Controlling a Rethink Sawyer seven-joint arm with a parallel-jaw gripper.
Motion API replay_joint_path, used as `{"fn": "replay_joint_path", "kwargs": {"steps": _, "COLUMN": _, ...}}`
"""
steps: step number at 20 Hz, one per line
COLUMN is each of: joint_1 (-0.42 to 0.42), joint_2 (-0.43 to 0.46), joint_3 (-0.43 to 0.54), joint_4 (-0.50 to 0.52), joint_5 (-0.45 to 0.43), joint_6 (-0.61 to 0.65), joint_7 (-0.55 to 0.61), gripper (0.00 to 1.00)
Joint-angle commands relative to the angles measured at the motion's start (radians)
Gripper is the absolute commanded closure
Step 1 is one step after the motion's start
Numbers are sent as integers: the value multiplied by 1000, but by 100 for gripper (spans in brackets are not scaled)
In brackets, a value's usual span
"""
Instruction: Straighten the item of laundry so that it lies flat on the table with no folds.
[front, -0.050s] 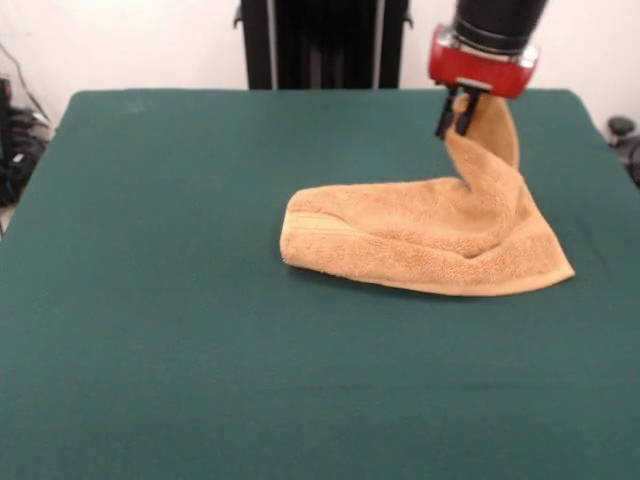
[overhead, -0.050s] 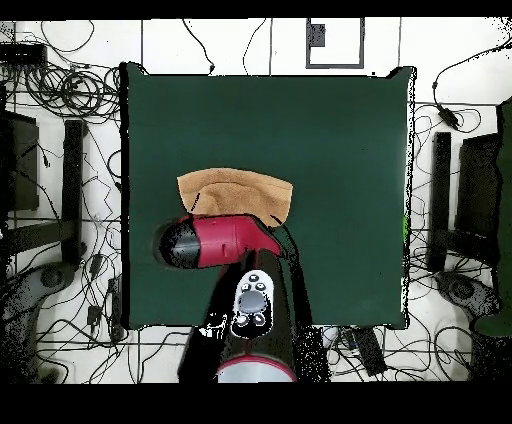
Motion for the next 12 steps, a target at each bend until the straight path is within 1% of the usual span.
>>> {"fn": "replay_joint_path", "kwargs": {"steps": 1, "joint_1": 15, "joint_2": -6, "joint_3": 76, "joint_4": 72, "joint_5": -58, "joint_6": -3, "joint_7": 9, "gripper": 100}}
{"fn": "replay_joint_path", "kwargs": {"steps": 7, "joint_1": -2, "joint_2": -13, "joint_3": 99, "joint_4": 79, "joint_5": -64, "joint_6": 5, "joint_7": -4, "gripper": 100}}
{"fn": "replay_joint_path", "kwargs": {"steps": 12, "joint_1": 14, "joint_2": -12, "joint_3": 103, "joint_4": 69, "joint_5": -44, "joint_6": 25, "joint_7": 28, "gripper": 100}}
